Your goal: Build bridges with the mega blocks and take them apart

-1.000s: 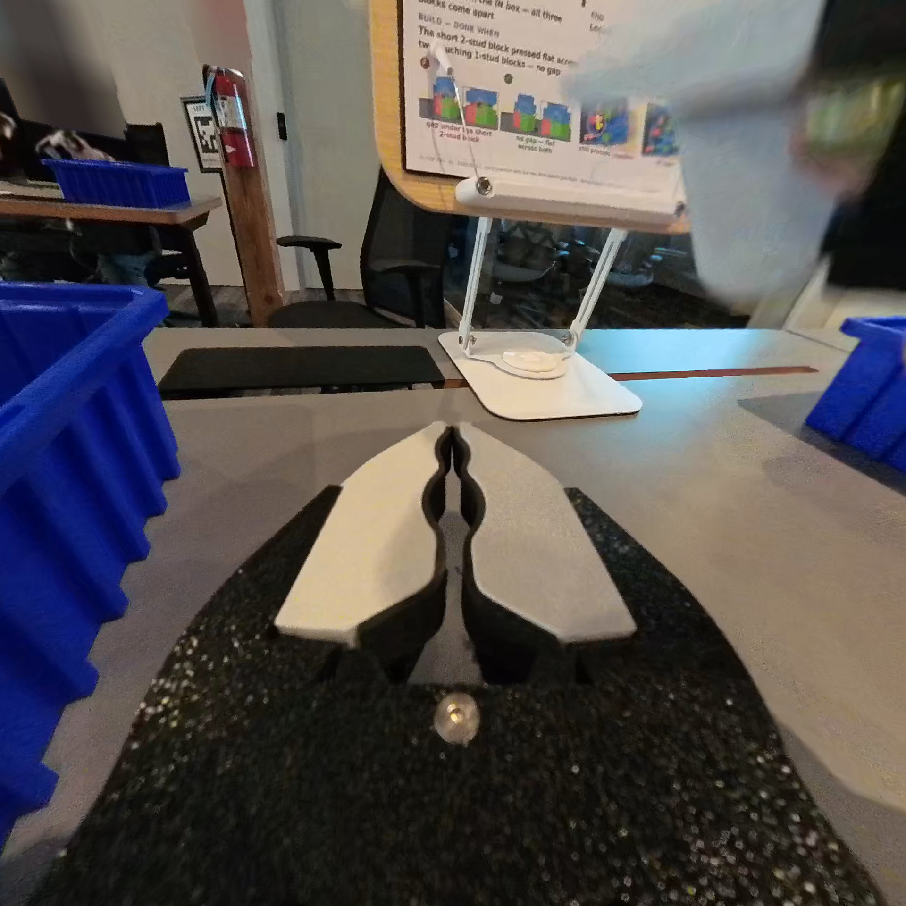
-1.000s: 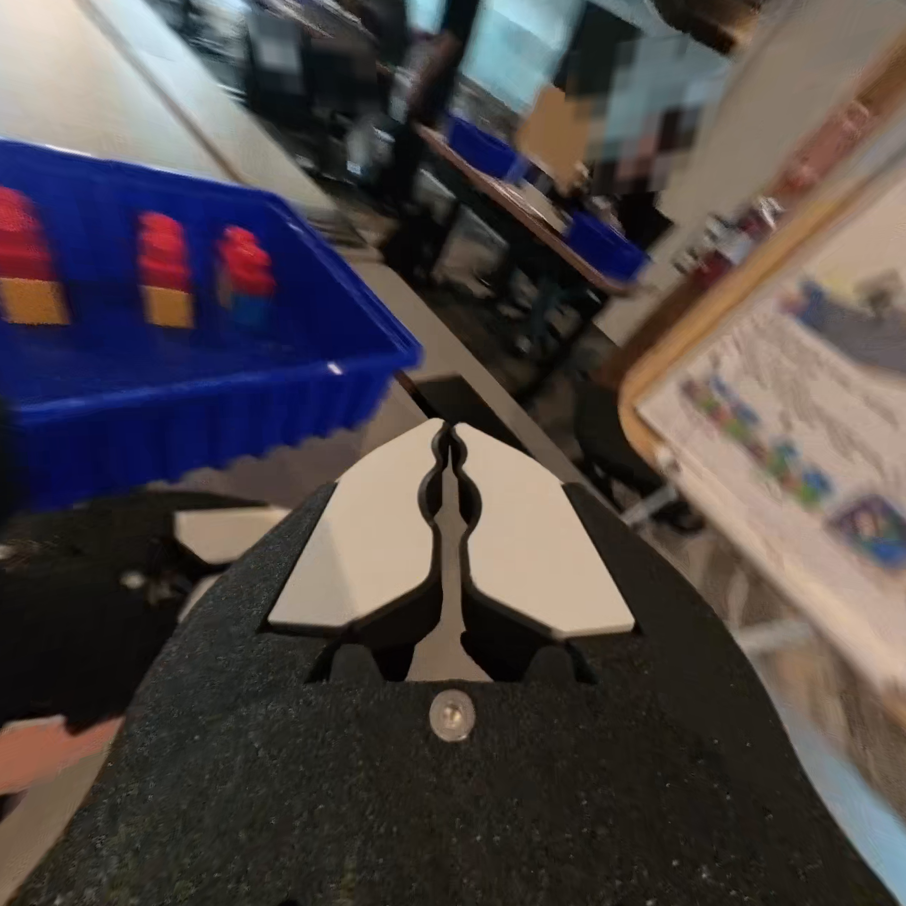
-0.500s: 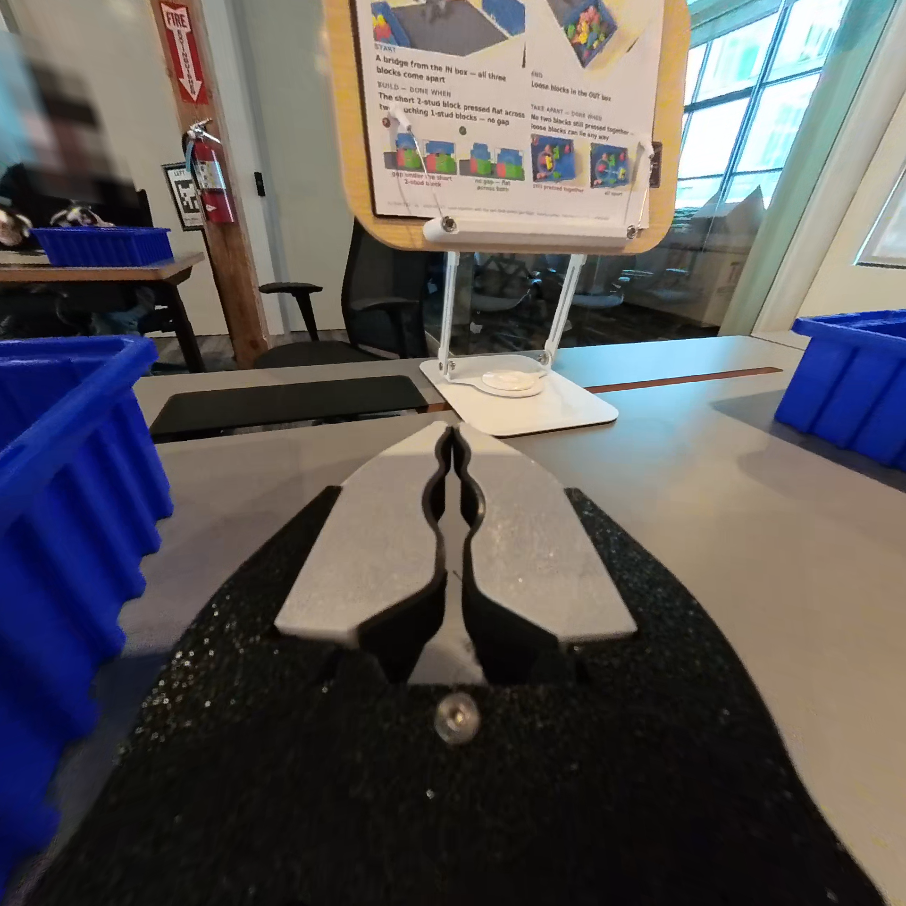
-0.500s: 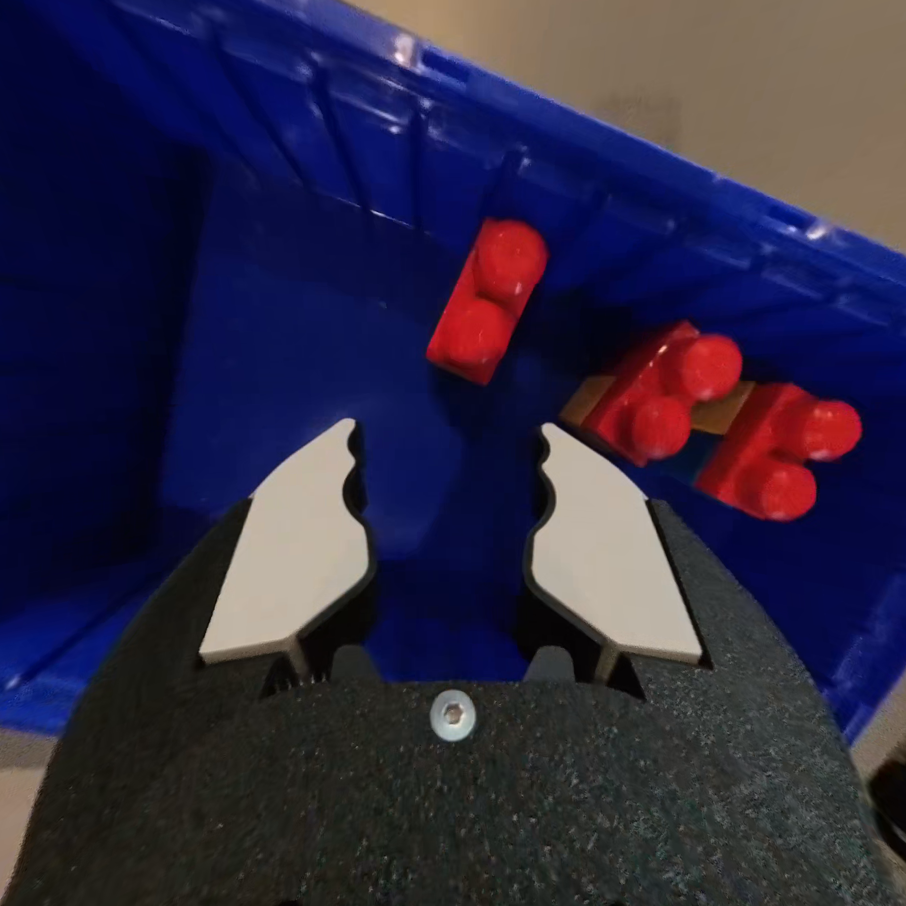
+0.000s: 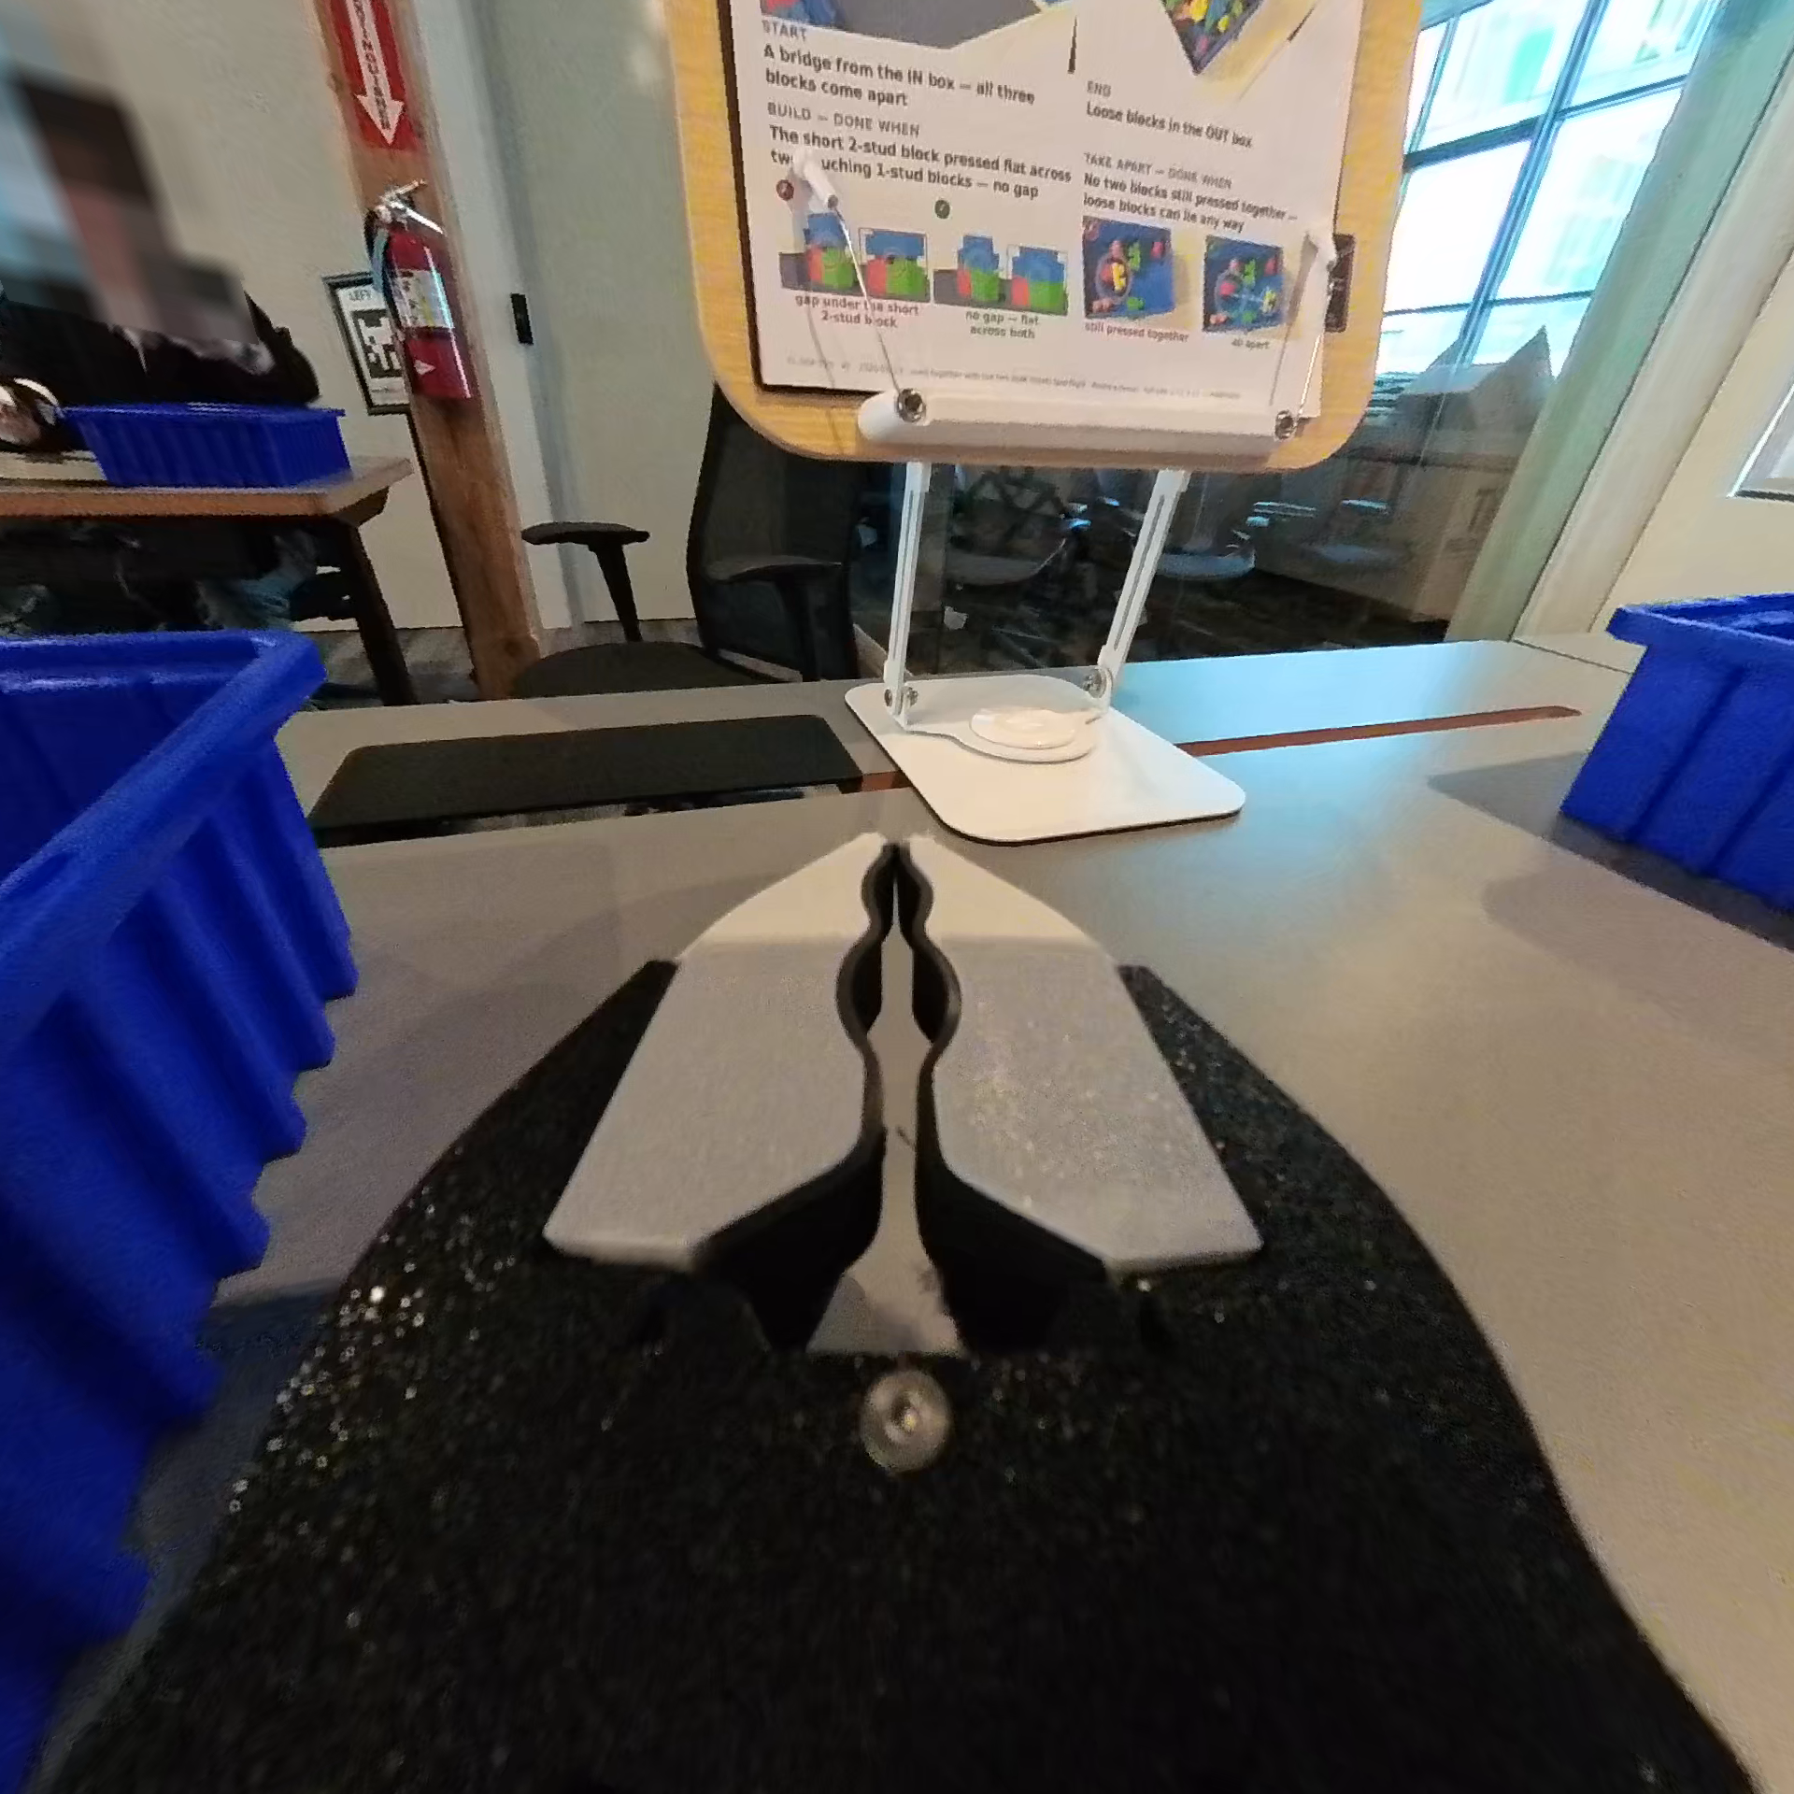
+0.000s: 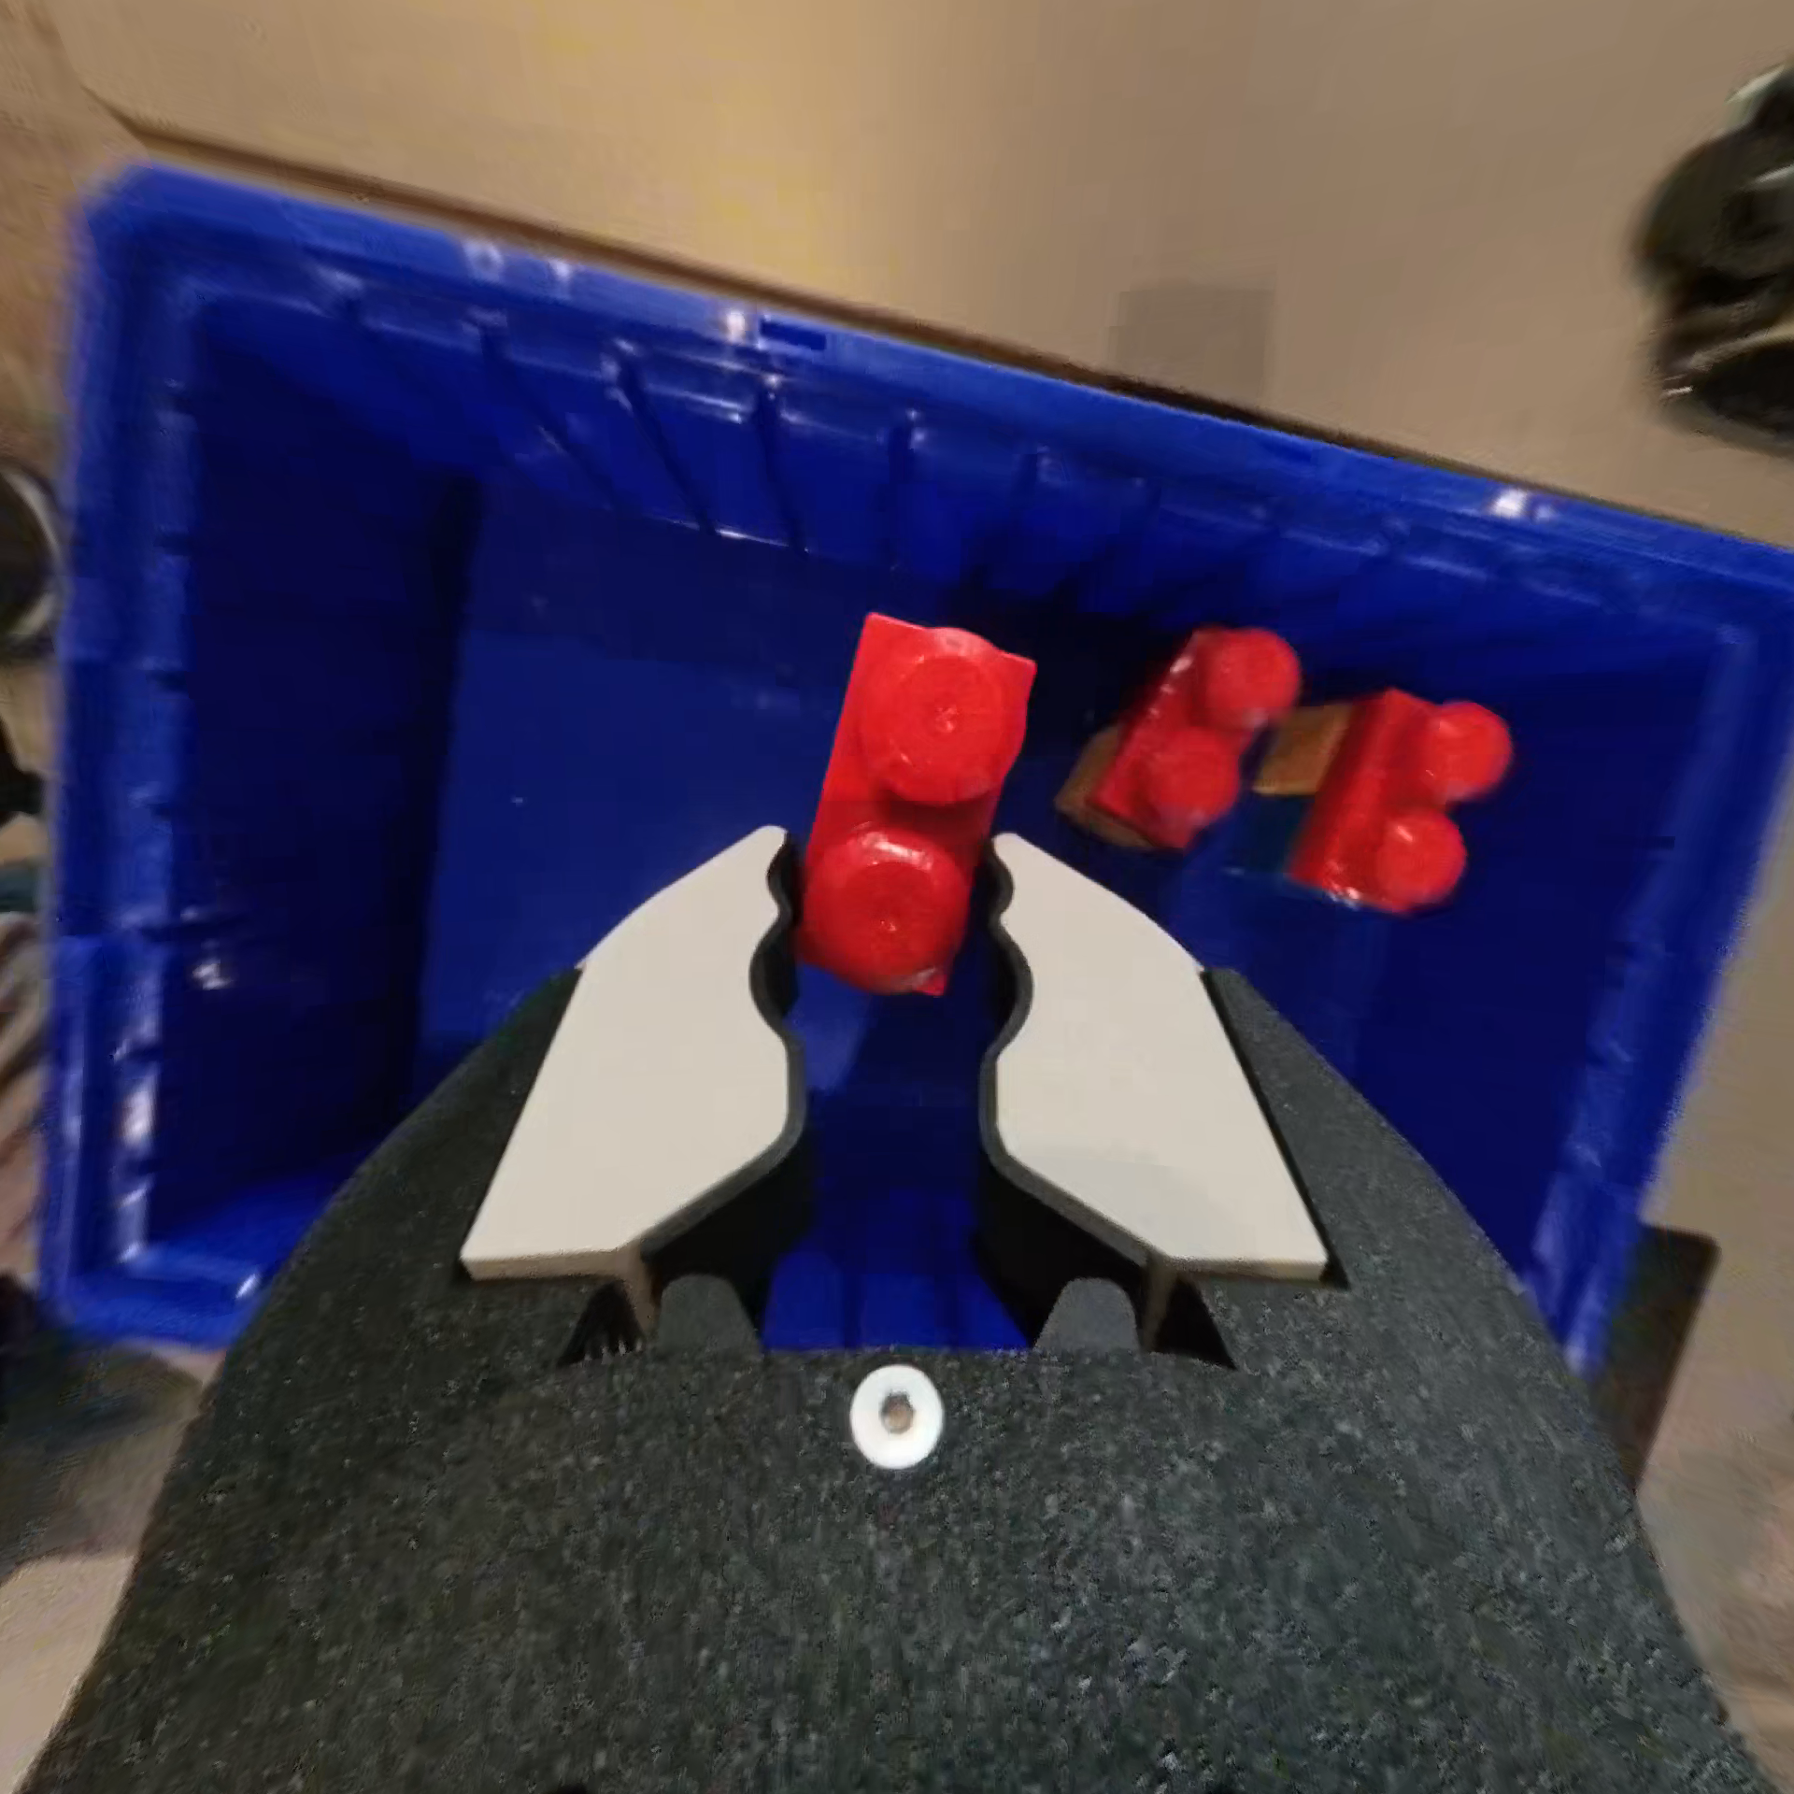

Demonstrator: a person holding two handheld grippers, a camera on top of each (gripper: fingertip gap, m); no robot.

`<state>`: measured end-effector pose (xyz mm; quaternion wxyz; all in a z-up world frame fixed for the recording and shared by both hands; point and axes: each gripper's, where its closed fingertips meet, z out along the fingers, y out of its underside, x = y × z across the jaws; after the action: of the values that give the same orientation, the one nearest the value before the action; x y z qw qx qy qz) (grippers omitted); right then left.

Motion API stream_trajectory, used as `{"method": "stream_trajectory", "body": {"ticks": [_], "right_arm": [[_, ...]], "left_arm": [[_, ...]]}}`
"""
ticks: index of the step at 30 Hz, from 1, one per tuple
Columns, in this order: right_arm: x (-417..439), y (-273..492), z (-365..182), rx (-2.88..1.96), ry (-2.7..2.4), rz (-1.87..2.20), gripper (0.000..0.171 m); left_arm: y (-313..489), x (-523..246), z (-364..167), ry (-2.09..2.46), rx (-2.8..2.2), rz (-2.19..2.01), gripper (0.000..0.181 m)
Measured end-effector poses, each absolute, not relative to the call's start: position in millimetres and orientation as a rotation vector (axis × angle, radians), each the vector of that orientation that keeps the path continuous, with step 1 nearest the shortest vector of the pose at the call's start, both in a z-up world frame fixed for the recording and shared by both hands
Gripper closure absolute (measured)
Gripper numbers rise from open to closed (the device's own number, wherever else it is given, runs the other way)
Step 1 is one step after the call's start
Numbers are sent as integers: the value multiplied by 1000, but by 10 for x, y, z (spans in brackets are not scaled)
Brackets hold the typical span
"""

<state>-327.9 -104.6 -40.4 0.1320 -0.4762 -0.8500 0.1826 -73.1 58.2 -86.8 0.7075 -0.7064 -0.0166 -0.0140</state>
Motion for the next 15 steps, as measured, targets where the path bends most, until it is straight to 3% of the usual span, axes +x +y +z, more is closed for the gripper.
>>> {"method": "stream_trajectory", "body": {"ticks": [5,8,15], "right_arm": [[-2325,-353,579,-1299,-1954,634,135],[-1418,163,811,-1338,-1568,620,136],[191,630,-188,-1567,-1104,692,137]], "left_arm": [[578,-698,-873,-9,-1574,-36,181],[579,-673,-886,12,-1586,-37,181],[599,-569,-1006,79,-1682,-57,181]]}}
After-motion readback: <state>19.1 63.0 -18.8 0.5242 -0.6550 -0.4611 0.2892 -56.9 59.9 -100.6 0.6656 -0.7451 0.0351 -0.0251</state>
